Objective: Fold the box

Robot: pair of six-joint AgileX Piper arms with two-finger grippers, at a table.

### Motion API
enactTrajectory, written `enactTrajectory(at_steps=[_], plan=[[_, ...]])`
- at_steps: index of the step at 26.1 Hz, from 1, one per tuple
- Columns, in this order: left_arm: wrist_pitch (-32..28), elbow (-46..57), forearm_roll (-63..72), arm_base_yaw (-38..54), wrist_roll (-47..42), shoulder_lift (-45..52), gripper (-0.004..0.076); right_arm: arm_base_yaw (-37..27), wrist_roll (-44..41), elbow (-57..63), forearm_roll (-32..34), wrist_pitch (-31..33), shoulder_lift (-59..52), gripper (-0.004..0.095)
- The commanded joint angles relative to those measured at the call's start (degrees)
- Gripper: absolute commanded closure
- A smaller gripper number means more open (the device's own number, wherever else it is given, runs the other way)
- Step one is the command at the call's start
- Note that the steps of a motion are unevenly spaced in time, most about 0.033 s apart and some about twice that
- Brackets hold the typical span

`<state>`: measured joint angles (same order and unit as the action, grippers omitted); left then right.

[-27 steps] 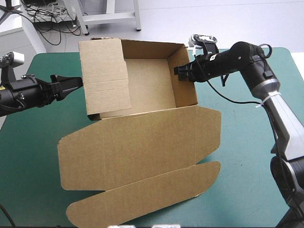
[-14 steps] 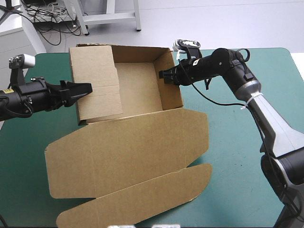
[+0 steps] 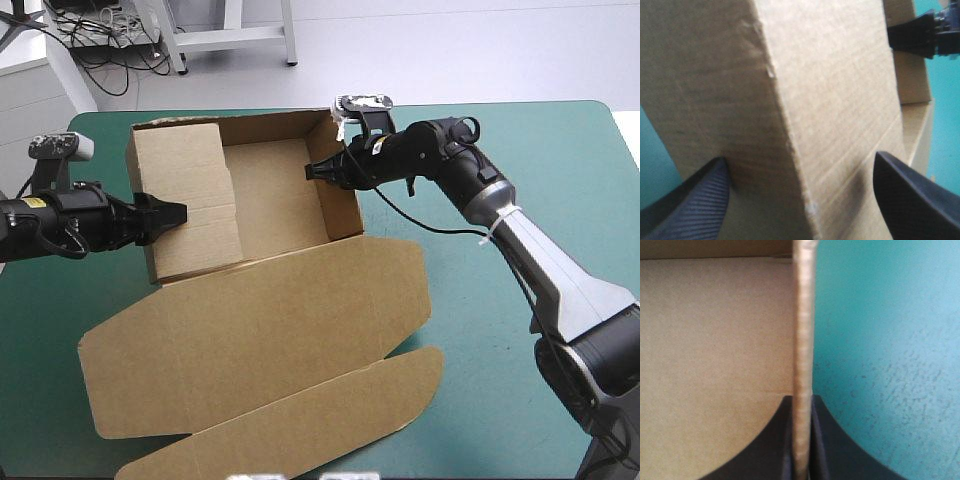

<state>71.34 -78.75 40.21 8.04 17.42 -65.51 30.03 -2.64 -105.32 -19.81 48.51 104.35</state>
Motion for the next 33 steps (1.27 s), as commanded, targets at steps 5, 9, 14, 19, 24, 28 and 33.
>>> enactTrajectory(at_steps=[5,9,14,19,24,28,33], plan=[[-3.7,-1.3,-9.2,-3.4,-8.7,0.7,0.0169,2.5,-5.3,-1.6,-1.1,-6.2,-3.1,0.0908],[-3.9,-1.3,-12.7,-4.3,-12.4,0.2,0.0169,2.5,-5.7,-1.6,-1.3,-6.1,-3.1,0.0908],[-3.9,-1.3,-15.7,-4.3,-14.4,-0.7,0.0203,2.5,-5.7,-1.6,-1.3,-5.3,-3.1,0.0908],[-4.6,-1.3,-16.1,-5.1,-14.4,-1.1,0.0423,2.5,-5.3,-1.6,-1.2,-5.0,-3.1,0.0908],[-7.1,-1.3,-18.2,-8.8,-13.7,-1.7,0.0581,2.5,-5.3,-1.6,2.5,-2.7,-3.1,0.0908],[-6.8,-1.3,-31.4,-14.9,-15.2,-3.6,0.0734,2.5,-5.1,-1.6,3.2,-2.0,-3.1,0.0908],[-7.1,-1.3,-35.3,-18.5,-20.7,-6.1,0.0734,2.5,-4.9,-1.6,3.7,-1.1,-3.1,0.0908]])
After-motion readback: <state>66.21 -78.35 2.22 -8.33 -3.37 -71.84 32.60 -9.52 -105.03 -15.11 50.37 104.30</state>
